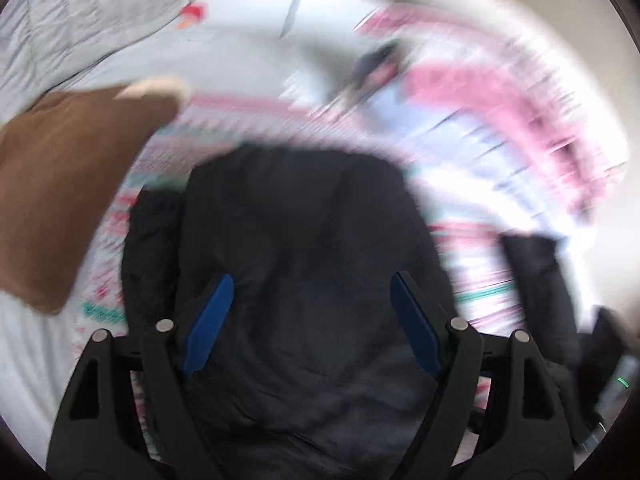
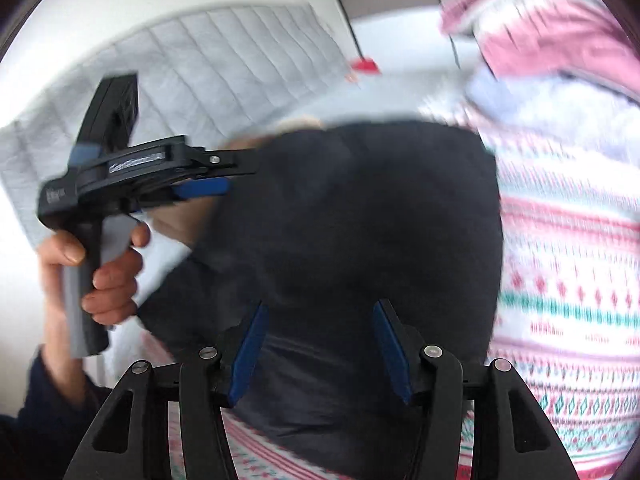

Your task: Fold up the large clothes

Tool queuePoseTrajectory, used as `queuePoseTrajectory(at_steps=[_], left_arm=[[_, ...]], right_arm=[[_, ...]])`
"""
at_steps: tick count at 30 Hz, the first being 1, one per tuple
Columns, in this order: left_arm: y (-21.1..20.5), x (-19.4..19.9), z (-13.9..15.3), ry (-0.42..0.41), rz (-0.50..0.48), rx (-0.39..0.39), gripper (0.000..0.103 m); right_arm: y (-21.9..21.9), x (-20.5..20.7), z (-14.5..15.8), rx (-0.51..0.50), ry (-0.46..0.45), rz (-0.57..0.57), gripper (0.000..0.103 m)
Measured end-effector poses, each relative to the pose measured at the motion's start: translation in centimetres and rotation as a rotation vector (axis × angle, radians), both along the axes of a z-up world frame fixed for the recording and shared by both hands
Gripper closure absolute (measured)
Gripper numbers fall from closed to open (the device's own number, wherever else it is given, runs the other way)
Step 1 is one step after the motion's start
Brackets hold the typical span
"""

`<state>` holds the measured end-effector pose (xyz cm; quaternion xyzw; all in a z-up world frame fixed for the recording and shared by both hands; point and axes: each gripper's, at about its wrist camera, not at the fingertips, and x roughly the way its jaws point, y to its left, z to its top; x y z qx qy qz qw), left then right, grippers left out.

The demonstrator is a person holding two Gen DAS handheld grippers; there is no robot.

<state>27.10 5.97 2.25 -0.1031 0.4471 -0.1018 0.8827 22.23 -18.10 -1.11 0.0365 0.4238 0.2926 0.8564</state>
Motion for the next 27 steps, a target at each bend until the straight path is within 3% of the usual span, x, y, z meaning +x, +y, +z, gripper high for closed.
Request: queuePoseTrajectory(at_steps=[3,7,9,11,13,15,19,24,27], left_arm=[[0.5,1.4,-3.0,0.087,0.054,0.039,0.021],[2.0,1.1,-4.6,0.079,0.109,0.036,0.019],[2.1,1.0,-5.6,0.092,0.122,0.06,0.012],[2.5,1.2,-6.1,0.11,0.125,0.031,0.012],[3.2,1.2,-5.8,0.124,0.143,0.0,0.013],[3.4,1.4,-4.8,0.127,0.143,-0.009,0.013],[4.1,1.5,-1.7,0.009,0.138,0.007,0.013],[5.3,4.3,-1.0,-0.028,0.207,-0.012,0.013],[5.5,6.0,-2.2,0.01,0.234,0.013,0.014]], right_arm=[[1.2,0.4,-1.9,-0.065,0.043,0.005,0.047],[2.6,1.7,-3.4,-0.096,0.109,0.015,0.047],[3.3,2.0,-3.6,-0.133,0.121,0.023,0.047],[3.3,2.3,-3.0,-0.141,0.139,0.044,0.047],[2.7,2.8,-1.6,-0.109,0.13,0.057,0.047],[1.1,3.7,1.0,-0.072,0.057,0.02,0.047],[-0.6,8.0,4.1,-0.007,0.008,-0.071,0.047],[0.6,15.1,3.3,-0.011,0.05,-0.163,0.043],[2.4,18.6,2.2,-0.038,0.072,-0.166,0.043]])
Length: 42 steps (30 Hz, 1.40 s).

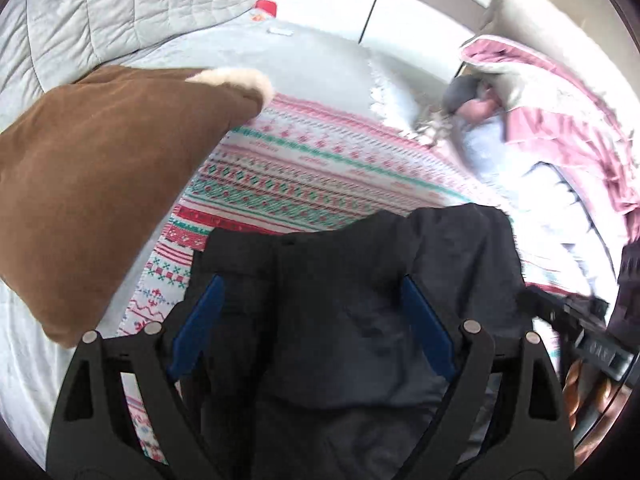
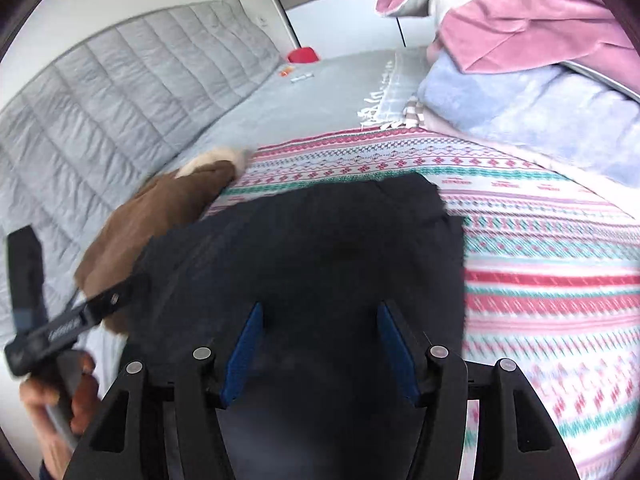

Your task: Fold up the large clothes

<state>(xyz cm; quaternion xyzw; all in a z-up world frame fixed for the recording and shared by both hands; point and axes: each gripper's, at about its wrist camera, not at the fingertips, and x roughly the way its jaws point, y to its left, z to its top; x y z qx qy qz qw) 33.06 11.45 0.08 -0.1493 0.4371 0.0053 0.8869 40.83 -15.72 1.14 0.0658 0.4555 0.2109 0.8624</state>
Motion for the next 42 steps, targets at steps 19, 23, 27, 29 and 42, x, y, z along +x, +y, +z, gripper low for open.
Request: queuePoseTrajectory(at_steps=[19,23,27,29,42], left_arm=[[0.5,1.0,-6.3,0.117,0.058,0.006,0.012],[0.2,0.3,-5.4,0.106,0.024,0.041,0.012],[0.8,-1.3,-2.9,0.088,0.036,0.008,0.013],[1.1,-3.0,-1.1,0.054,0.018,-0.054,0.013],[0.9,-11.9,0.6,0.067,-0.094,-0.186,0.013]], right_arm=[[4.2,3.4,-8.1,-0.221,0.117,-0.027,0.035],[3.6,1.1,-6.0,-0.229,0.066,-0.023,0.033],[-0.2,-4.9,-1.8,-0.103,0.018,-0.015,0.022],[-3.0,-8.2,-1.0,-0.046,0.052,-0.029,0.022],[-14.2,-16.4,-4.0,0.189,0.17,-0.174,0.02]])
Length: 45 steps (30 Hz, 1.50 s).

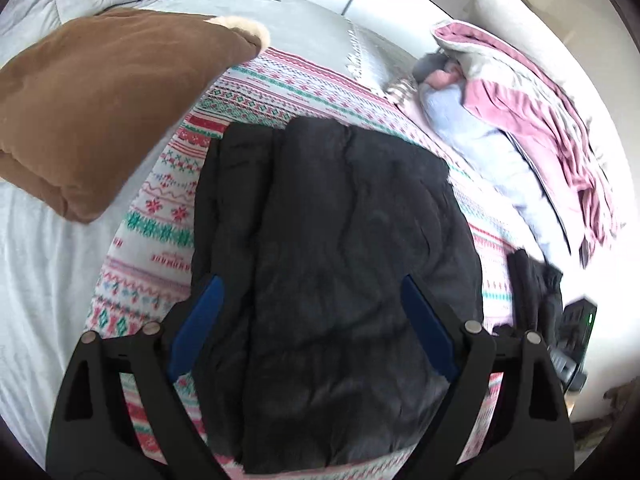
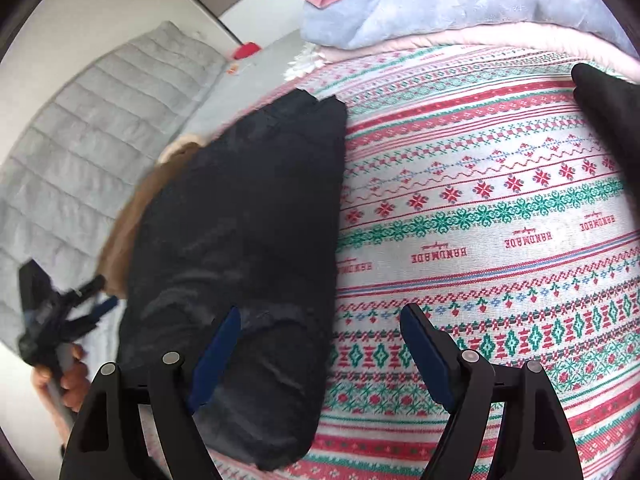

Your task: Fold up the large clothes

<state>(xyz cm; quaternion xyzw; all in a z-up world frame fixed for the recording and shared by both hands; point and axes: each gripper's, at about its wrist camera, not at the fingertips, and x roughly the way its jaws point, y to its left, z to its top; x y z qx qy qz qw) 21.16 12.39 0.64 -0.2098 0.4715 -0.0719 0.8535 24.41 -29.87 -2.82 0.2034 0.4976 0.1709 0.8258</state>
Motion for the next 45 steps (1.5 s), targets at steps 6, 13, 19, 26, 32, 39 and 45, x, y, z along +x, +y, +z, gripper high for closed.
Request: queuePoseTrajectory(at_steps=[6,13,19,26,32,39,45], left_arm=[[0.6,-2.4,-1.5,0.033,-0.023,-0.029,0.013],[0.9,-2.9,-4.0,0.103,-0.007,-0.072,0.013],[0.0,-2.8,-5.4,0.124,-0.018,-0.041,0.011],[-0.5,-2.8,-6.0,0.116,-0.022,-0.026,0.007],[-0.7,-3.0,-6.6,0.116,-0.027,-0.02,0.005],[-0.4,-3.1,-7.0,0.114,-0.042,-0.037,0.005],[-0.3,-3.6,-7.3,0.121,-0.057,-0.087,0.005]], right_arm=[[-1.7,-0.7,-0.4,0.099,0.032,-0.026,0.02],[0.3,-0.2,-1.3,0.169,0.076,0.006,0.02],[1.0,0.1,-2.4,0.187,0.105,0.006,0.02],[2.1,0.3,-3.4,0.198,0.126,0.023,0.02],[2.8,0.8,-4.6,0.262,0.155,0.019,0.02],[3.2,1.8,-5.6,0.315,0.172,-0.005,0.02],[3.4,3.0,-6.4,0.388,0.183,-0.03,0.019]])
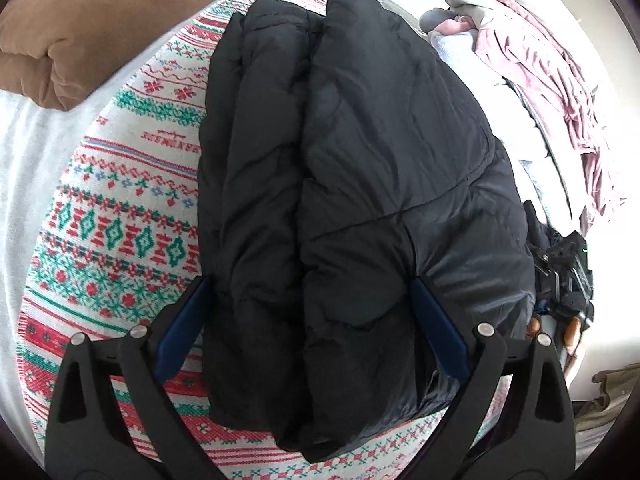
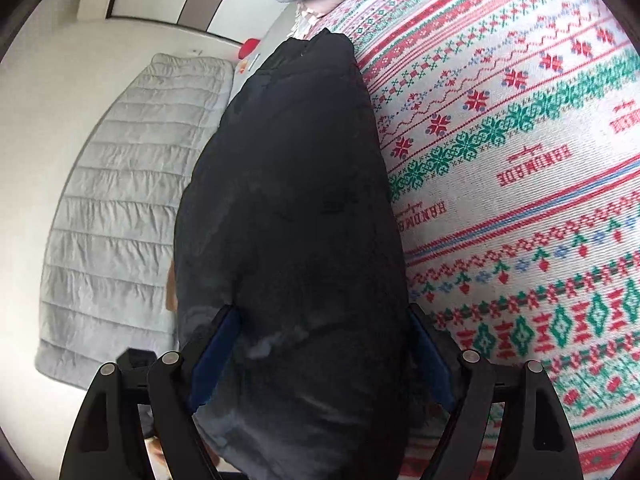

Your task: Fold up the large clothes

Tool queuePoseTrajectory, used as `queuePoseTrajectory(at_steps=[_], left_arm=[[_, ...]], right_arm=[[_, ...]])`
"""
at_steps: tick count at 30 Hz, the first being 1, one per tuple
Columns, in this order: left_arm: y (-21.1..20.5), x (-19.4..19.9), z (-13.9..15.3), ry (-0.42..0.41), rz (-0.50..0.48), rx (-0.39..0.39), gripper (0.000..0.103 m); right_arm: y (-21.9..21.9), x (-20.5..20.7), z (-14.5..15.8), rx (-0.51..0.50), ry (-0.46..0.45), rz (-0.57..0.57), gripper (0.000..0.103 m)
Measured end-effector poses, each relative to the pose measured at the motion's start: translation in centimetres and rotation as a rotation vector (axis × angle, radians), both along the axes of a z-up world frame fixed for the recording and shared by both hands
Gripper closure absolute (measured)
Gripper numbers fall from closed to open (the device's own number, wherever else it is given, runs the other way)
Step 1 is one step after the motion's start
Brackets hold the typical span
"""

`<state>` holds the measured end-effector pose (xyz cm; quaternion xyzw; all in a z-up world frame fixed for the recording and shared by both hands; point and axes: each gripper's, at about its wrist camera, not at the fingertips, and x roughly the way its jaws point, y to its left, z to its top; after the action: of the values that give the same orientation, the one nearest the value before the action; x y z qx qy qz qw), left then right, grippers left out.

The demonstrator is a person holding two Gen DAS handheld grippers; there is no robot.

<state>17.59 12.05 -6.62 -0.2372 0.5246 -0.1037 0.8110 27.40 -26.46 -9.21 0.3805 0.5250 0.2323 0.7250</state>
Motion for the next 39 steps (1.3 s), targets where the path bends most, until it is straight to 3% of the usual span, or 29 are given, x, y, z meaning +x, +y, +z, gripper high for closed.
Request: queuePoseTrajectory(at_steps=[5,14,17,22,26,34,39], left_arm=[[-0.1,-0.2,-0.3,-0.012,-0.023,-0.036,0.005],[-0.8,0.1,-0.2,-0.011,-0.014,-0.059,0.005],[-0.9,0.2,-0.2,-0.011,-0.004,-0.072,0.009],[-0.2,0.4,0.0,-0.018,0.004,-0.076,0.021],[0.4,0.2,-0.2,-0.017,0.012,-0.08,0.022],[0.7,0.5,-0.8,-0.004,0.034,-0.104,0.018],[0.3,0.8,-0.6,-0.001,0.049,-0.107,0.018]], right_arm=[[0.1,0.8,-0.4,0.042,0.011,-0.016,0.019],[2.0,1.3,0.0,-0.01,-0.028,0.03,0.017],[2.6,1.2,0.3,-0.035,-0.047,0.041,0.019],[3.7,0.8,1.3,-0.12,-0.106,0.064,0.038],[5.1,0.2,2.8,-0.225,-0.174,0.08,0.052],[7.2,-0.5,3.8,-0.348,-0.236,0.095,0.054],[7.3,-0.4,3.7,-0.344,-0.232,0.094,0.054]])
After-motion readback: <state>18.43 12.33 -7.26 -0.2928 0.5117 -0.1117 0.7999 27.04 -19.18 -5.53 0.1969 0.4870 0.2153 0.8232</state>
